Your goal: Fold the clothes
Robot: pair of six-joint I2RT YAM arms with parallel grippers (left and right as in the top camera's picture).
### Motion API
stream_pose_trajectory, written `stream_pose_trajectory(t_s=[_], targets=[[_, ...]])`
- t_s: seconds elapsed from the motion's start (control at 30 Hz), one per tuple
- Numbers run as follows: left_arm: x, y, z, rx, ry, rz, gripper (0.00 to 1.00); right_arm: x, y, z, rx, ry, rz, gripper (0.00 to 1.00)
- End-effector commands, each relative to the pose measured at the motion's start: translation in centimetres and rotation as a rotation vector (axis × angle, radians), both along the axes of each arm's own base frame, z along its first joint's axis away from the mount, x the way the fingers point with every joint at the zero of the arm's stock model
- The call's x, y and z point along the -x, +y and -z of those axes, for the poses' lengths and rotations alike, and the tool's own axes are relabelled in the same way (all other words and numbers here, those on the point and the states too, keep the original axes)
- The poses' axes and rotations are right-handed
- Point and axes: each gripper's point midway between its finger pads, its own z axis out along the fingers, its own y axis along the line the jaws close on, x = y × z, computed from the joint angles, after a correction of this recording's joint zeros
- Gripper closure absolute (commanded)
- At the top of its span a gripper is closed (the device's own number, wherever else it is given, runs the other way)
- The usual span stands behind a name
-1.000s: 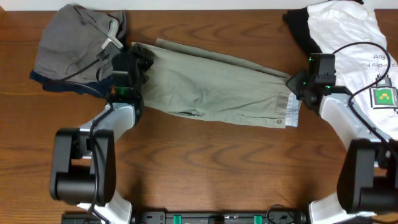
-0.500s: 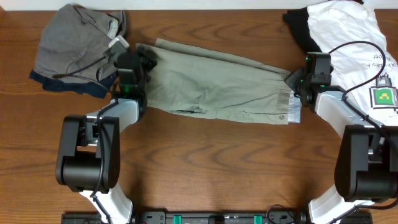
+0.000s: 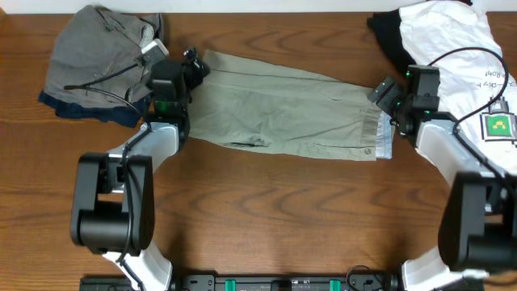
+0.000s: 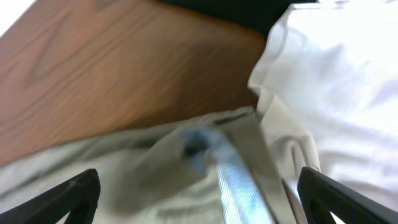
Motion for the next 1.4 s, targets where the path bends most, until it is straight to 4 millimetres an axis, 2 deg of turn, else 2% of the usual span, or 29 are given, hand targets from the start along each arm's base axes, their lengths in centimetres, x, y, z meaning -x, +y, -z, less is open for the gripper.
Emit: stream_pose_trajectory(t_s=[0.0,0.1,0.23,0.4,0.57,0.77,0.97,1.03,1.07,1.1,1.17,1.2,1.23,1.37], targets=[[0.7,-0.3,-3.3,-0.088,-0.010,0.071,0.02,0.7,1.1,-4.7,0.026,-0.070,-0.130,0.01],[1.8,-1.1,-2.5,-0.135,0.063,0.153,0.02,2.4,2.3,-5.5,0.016,-0.041,-0.206,0.01],[3.1,-3.1,-0.8,-0.165,0.139,0.311,0.02,3.7,5.4,-5.2,-0.011,-0.009,-0.369,0.01],[4.6,-4.2,1.0,-0.154,0.223,0.401,0.02,4.5,8.7,-3.9,0.040,0.035,-0.503,0.01],[6.9,-3.7,3.8,-0.187,0.370,0.423,0.02,5.6,10.7,-1.4,0.029,0.118,-0.556,0.02],[8.7,-3.4,5.5,-0.210,0.470,0.443,0.02,6.7,12.7,2.2,0.007,0.224,-0.600,0.15],[9.6,-3.7,7.4,-0.218,0.530,0.469,0.01,6.6,13.4,2.4,0.004,0.219,-0.613,0.21],[9.5,-3.9,8.2,-0.253,0.539,0.495,0.00,6.6,13.3,2.4,0.009,0.219,-0.609,0.28],[9.4,-3.9,8.6,-0.266,0.542,0.491,0.00,6.5,13.2,2.4,0.013,0.219,-0.607,0.38],[9.2,-3.8,9.0,-0.292,0.544,0.490,0.03,6.5,13.0,2.5,0.023,0.220,-0.600,0.54],[8.8,-3.9,9.4,-0.335,0.538,0.505,0.16,6.3,12.4,2.6,0.049,0.223,-0.575,0.83],[8.6,-4.0,9.6,-0.350,0.534,0.511,0.22,6.2,12.1,2.6,0.058,0.227,-0.556,0.92],[8.4,-4.0,9.7,-0.364,0.529,0.510,0.29,6.2,11.8,2.7,0.069,0.230,-0.539,0.98],[8.3,-4.6,10.3,-0.387,0.525,0.535,0.66,6.2,11.6,3.0,0.081,0.240,-0.531,0.99]])
